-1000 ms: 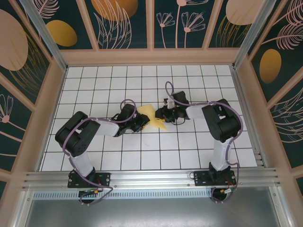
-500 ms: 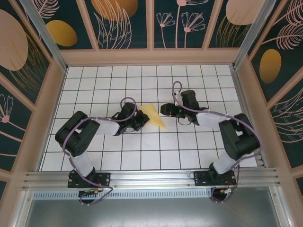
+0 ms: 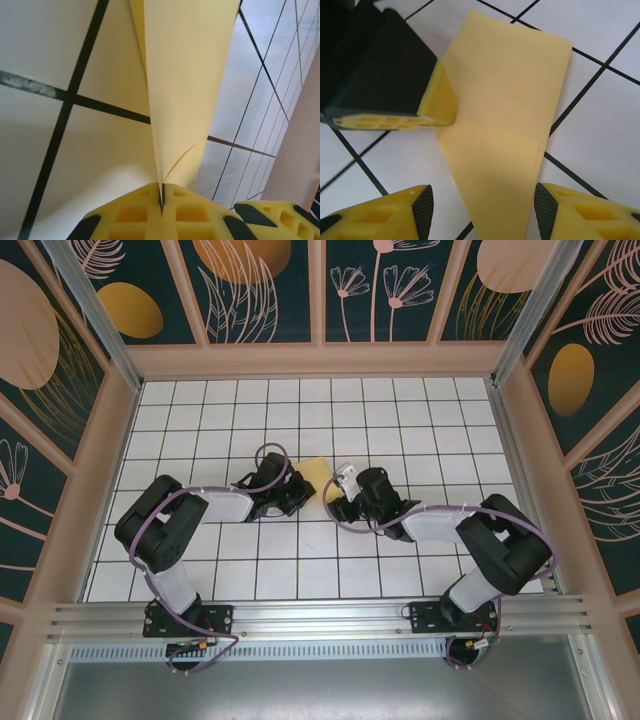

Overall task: Fold a paper plane with a square sheet of paper (pick it up from the middle)
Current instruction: Fold the wing for the fifth time at the center of the table.

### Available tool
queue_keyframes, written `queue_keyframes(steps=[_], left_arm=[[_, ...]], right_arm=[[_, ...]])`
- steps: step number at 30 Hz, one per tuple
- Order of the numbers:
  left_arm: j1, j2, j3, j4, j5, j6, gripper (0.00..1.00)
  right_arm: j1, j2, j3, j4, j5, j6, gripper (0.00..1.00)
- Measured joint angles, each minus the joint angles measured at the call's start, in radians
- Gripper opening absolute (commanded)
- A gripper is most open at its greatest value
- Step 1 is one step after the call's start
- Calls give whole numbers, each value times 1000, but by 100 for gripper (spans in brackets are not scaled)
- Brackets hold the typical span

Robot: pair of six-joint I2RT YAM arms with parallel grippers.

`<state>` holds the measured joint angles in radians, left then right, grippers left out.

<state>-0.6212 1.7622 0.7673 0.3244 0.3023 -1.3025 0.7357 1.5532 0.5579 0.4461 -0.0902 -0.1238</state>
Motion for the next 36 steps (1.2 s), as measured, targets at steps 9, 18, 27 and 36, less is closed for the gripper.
queue_keyframes(steps=[9,18,27,36], left_arm=[[0,-19,18,-51,0,0,7],[0,-57,18,-87,0,0,7],[0,-58,21,-105,0,0,7],[18,-70,39,-138,0,26,21]], right_arm=[[64,141,-26,232,38,-180,54],[83,251,-18,367,84,-280,40],[83,283,0,442,109,-309,26],[83,292,23,440,79,-309,7]])
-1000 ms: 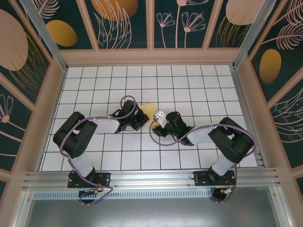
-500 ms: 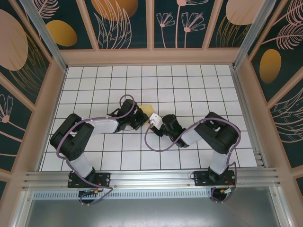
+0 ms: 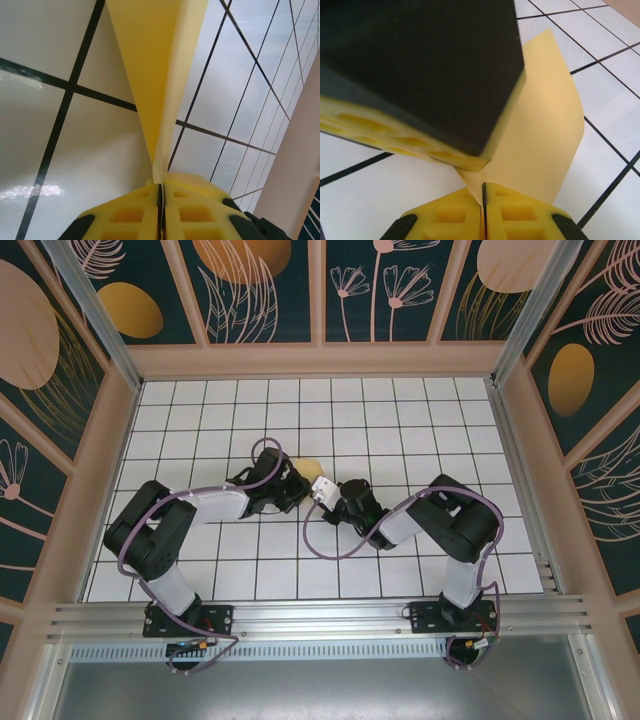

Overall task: Fold a paper plane with a square sheet of paper (pick it up from the middle)
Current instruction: Fold the wing for the fifth time at the center of the table.

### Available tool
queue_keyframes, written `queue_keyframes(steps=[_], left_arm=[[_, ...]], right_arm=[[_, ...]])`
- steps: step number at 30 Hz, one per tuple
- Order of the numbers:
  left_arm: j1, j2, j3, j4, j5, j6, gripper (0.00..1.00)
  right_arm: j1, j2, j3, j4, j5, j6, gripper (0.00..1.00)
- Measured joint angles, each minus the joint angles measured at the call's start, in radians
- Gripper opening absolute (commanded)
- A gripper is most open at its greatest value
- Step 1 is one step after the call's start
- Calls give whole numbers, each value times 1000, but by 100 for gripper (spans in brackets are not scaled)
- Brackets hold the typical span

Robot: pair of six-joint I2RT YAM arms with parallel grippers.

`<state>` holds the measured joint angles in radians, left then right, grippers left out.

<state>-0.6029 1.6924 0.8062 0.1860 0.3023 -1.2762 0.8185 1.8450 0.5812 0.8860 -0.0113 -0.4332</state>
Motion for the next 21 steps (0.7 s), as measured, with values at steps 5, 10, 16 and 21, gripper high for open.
queue_keyframes(steps=[5,10,16,21], left_arm=[[47,-22,29,-31,-13,38,43],[103,-65,31,-52,-39,73,54],[128,-116,27,-74,-79,103,56],[130,-167,-27,-56,-94,113,58]], right_arm=[[0,0,6,-21,-44,43,5],[-12,0,9,-48,-113,114,6],[-37,0,40,-101,-206,228,6],[-68,8,77,-143,-291,347,2]])
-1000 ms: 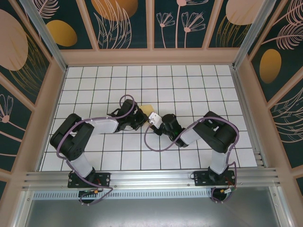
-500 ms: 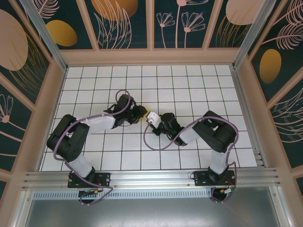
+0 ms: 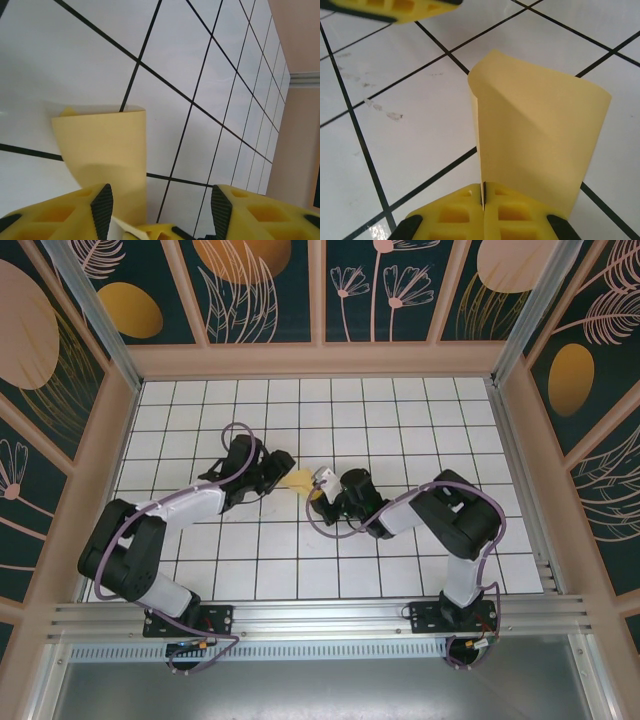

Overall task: Fold a paper plane with a square sheet of paper (pick it up from the middle)
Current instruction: Fold the wing for the fifth time at the center of the table.

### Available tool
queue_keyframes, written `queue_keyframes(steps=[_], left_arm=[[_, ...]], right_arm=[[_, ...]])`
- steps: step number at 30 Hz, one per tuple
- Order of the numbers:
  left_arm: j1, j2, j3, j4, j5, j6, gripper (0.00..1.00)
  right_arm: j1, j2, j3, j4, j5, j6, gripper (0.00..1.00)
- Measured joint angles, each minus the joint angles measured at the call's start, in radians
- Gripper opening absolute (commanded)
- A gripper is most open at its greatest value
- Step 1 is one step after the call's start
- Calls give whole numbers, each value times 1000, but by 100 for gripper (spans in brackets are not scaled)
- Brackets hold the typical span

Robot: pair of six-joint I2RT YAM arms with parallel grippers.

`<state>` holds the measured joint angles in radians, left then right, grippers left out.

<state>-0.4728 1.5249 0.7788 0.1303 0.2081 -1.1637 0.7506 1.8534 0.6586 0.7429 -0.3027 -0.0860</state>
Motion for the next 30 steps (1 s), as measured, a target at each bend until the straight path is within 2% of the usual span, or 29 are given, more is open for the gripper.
queue_keyframes(steps=[6,17,30], left_arm=[[0,-9,-81,85,27,14,57],[-2,13,-164,282,124,36,47],[-58,137,-167,392,179,34,32]], right_arm=[[-51,22,29,-30,-97,159,0],[-123,41,70,-82,-236,373,0],[-133,41,77,-154,-292,408,13]])
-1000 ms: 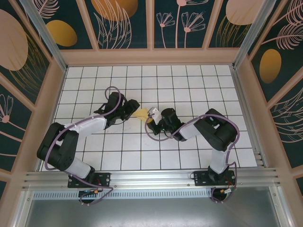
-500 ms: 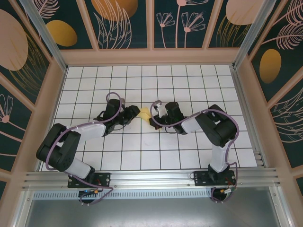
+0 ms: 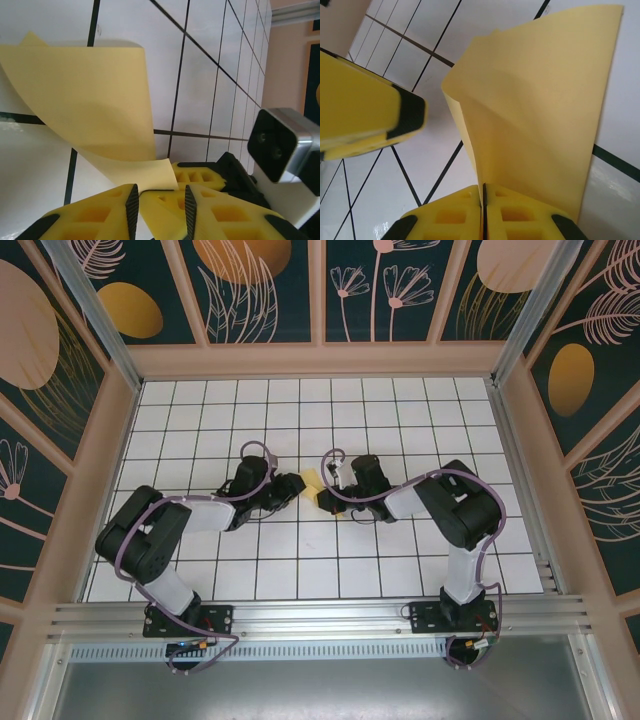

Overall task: Fold a paper plane with a square sheet of paper (pick it up from the middle)
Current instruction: Fold the wing for the fifth time at the center of the table.

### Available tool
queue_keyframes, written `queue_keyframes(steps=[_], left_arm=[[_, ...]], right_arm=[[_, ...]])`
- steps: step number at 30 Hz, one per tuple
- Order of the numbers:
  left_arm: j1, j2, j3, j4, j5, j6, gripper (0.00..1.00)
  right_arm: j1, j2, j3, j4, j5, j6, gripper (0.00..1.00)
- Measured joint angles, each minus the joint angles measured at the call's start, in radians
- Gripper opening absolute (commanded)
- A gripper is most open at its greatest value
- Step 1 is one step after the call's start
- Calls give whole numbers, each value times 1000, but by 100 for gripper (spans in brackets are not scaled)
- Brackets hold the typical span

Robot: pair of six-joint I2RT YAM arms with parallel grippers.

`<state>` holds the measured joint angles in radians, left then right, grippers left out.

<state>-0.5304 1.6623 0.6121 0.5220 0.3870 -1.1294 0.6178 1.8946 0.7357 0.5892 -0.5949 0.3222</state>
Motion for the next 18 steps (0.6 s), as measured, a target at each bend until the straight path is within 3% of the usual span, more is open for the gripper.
queue_keyframes(steps=[18], left_arm=[[-6,38,43,2,-8,23,29]], right_arm=[[-50,14,10,-19,-70,101,13]])
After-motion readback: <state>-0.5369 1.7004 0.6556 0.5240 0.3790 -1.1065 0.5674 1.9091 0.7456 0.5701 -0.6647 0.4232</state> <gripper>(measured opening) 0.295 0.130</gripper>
